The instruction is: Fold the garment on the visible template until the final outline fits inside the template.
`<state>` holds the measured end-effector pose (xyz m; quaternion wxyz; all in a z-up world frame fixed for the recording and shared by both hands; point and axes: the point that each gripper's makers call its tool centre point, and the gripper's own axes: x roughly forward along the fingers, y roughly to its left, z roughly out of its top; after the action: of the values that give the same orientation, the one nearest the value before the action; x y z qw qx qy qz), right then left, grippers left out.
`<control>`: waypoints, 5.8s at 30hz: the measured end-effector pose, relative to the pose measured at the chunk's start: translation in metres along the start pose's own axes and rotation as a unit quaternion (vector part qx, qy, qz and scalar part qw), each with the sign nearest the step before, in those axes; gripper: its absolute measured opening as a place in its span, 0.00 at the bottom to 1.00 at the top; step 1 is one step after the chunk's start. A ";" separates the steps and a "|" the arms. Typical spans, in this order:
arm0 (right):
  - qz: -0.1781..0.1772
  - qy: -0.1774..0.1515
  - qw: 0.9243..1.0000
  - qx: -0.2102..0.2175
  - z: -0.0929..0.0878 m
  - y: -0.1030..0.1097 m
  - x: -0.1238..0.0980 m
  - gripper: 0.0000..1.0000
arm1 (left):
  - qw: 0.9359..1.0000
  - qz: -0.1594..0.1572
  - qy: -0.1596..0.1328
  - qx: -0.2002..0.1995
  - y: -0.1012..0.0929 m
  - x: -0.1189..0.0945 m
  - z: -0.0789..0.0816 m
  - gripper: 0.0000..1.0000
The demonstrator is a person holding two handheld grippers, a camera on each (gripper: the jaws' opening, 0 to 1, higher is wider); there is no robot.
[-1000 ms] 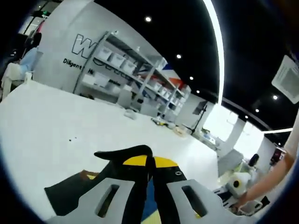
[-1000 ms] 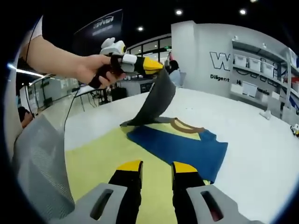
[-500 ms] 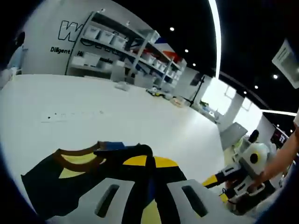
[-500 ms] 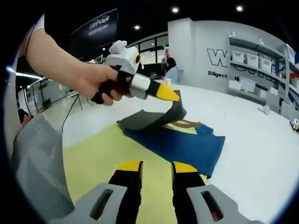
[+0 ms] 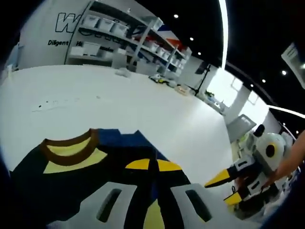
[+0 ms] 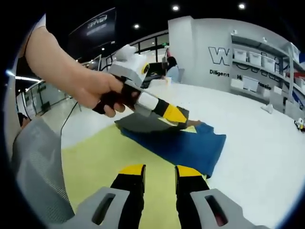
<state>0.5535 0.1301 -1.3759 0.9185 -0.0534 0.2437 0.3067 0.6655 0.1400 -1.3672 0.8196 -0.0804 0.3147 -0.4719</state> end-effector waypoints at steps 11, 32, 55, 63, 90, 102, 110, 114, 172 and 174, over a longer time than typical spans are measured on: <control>0.003 0.003 1.000 -0.003 0.002 0.002 0.002 0.19 | 0.999 -0.047 -0.017 -0.009 -0.028 -0.013 0.002 0.02; 0.088 0.059 0.992 -0.072 -0.034 0.037 -0.021 0.22 | 0.986 -0.005 0.103 0.132 0.002 -0.208 -0.145 0.20; 0.194 0.162 0.952 -0.174 -0.113 0.074 -0.098 0.22 | 0.930 -0.030 0.222 0.290 -0.020 -0.271 -0.237 0.29; 0.188 0.175 0.947 -0.191 -0.127 0.070 -0.103 0.21 | 0.907 -0.029 0.258 0.332 -0.017 -0.281 -0.253 0.29; 0.164 0.194 0.943 -0.214 -0.146 0.055 -0.110 0.03 | 0.905 -0.020 0.269 0.327 -0.009 -0.282 -0.260 0.03; 0.175 0.198 0.941 -0.210 -0.130 0.053 -0.117 0.00 | 0.899 -0.040 0.279 0.336 -0.021 -0.290 -0.254 0.00; 0.190 0.184 0.940 -0.217 -0.096 0.046 -0.126 0.00 | 0.901 -0.068 0.278 0.327 -0.031 -0.298 -0.224 0.00; 0.187 0.170 0.943 -0.218 -0.073 0.037 -0.123 0.00 | 0.897 -0.075 0.277 0.337 -0.032 -0.299 -0.199 0.00; 0.111 0.167 0.969 -0.142 0.077 -0.183 0.101 0.00 | 0.951 0.084 0.234 0.182 0.214 -0.168 0.022 0.01; 0.110 0.175 0.969 -0.135 0.071 -0.186 0.108 0.00 | 0.953 0.089 0.236 0.167 0.220 -0.165 0.020 0.01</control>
<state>0.7676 0.0555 -1.3749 0.8064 -0.2028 0.3611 0.4221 0.7773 0.3924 -1.3734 0.7621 0.1998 0.4217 -0.4489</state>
